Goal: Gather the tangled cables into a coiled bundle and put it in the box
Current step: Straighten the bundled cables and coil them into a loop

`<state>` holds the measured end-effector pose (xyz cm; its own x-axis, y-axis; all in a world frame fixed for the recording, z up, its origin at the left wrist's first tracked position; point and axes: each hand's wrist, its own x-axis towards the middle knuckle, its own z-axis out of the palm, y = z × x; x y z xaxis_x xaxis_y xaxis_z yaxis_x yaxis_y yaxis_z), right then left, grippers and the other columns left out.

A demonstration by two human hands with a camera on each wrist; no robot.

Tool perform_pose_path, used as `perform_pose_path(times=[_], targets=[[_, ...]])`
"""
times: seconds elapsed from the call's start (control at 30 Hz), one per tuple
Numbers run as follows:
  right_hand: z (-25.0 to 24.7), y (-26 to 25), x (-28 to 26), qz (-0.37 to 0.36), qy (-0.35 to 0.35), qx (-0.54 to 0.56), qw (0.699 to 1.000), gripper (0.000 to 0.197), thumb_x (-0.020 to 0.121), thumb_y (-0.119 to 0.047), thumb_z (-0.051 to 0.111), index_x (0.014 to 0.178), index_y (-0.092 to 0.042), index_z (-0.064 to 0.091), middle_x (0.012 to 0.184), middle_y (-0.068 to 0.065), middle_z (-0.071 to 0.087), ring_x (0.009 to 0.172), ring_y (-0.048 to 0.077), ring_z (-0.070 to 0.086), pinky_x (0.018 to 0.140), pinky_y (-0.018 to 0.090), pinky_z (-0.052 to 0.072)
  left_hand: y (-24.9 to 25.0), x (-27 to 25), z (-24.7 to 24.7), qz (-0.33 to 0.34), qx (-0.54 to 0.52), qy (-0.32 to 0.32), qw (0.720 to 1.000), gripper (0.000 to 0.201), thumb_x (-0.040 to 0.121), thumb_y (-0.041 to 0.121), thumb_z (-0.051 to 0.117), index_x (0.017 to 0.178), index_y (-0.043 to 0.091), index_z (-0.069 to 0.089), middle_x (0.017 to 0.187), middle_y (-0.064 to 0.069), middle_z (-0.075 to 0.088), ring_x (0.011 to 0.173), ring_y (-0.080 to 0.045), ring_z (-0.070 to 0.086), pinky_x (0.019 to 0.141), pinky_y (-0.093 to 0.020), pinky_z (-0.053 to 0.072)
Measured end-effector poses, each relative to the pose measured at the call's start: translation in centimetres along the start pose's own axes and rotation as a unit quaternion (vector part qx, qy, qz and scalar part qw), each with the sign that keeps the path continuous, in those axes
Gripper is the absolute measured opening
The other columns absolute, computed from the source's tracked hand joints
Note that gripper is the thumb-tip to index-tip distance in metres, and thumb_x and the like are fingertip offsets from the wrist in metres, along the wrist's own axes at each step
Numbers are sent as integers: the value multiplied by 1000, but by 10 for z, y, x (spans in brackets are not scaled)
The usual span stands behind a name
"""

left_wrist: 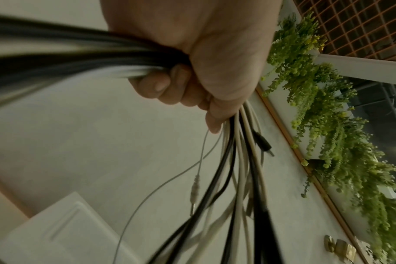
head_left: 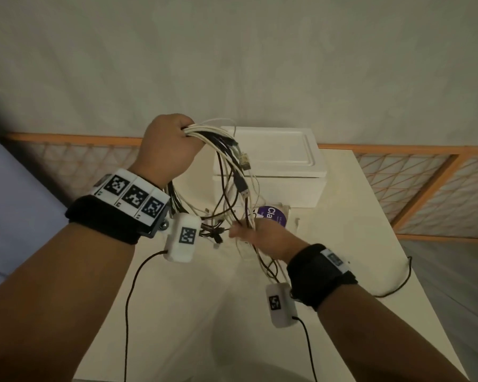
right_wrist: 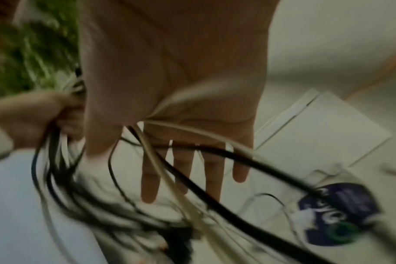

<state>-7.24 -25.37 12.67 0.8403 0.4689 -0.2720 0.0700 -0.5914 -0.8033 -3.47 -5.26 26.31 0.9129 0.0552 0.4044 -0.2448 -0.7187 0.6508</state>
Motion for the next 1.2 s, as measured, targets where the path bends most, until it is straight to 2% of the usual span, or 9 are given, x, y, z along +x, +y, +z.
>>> perform_pose_path(times=[0.1,0.17,0.27,0.43,0.67,0.8,0.9,1.03,1.2], targets=[[20,60,6,70,-3,-218,974,39,82,-47,43,89,-15,64,88,3,67,87,22,65,78,37,55,-3,5,-7,-9,-13,28,999,40,78,16,61,46,23,39,46,2,33,44,-10,33,48,-28,24],[26,101,-5,111,18,-256,960,48,72,-52,36,92,-19,64,96,3,66,94,25,64,82,39,53,-8,10,-14,-23,-22,43,999,37,80,18,62,48,18,42,48,0,34,41,-8,32,47,-26,25],[15,154,-40,199,71,-256,943,33,86,-30,48,117,-27,61,118,1,64,113,26,58,95,34,46,-17,18,-26,-51,-37,70,996,37,83,18,65,52,18,44,47,5,36,40,-4,31,44,-21,25],[-25,230,-99,311,167,-275,894,34,91,-30,49,124,-35,57,122,-3,63,111,22,58,93,35,46,-29,25,-39,-93,-63,112,987,28,83,22,66,59,26,52,44,9,49,49,-5,38,51,-25,32],[-78,188,-99,349,91,-294,885,83,75,-26,68,143,-45,25,124,0,54,107,23,54,88,43,48,-27,20,-18,-64,-8,67,996,40,86,31,66,56,12,48,52,-5,34,43,-8,30,46,-24,26],[-96,117,-80,233,88,-294,923,67,72,-14,64,129,-42,44,130,-3,54,111,20,54,95,39,45,-27,16,-8,-42,33,44,998,38,84,18,62,51,16,44,48,-2,35,45,-12,32,44,-22,24],[-100,52,-72,55,207,-226,950,54,71,-4,63,117,-32,53,130,-7,52,115,16,51,98,29,39,-23,9,0,-26,45,24,998,31,81,22,60,53,15,48,49,-2,40,48,-13,37,47,-28,27],[-91,-44,-67,-224,368,-87,898,53,77,-21,70,125,-24,48,128,-13,46,119,2,42,99,12,30,-12,-8,18,23,91,-29,995,26,85,18,62,60,18,52,54,5,46,54,-18,45,49,-27,28],[-64,-101,-20,-223,219,-192,930,91,72,-25,74,147,-17,23,132,5,55,116,18,54,98,27,40,8,-31,35,110,128,-119,978,13,78,15,61,67,20,57,59,6,54,59,-21,53,51,-29,31]])
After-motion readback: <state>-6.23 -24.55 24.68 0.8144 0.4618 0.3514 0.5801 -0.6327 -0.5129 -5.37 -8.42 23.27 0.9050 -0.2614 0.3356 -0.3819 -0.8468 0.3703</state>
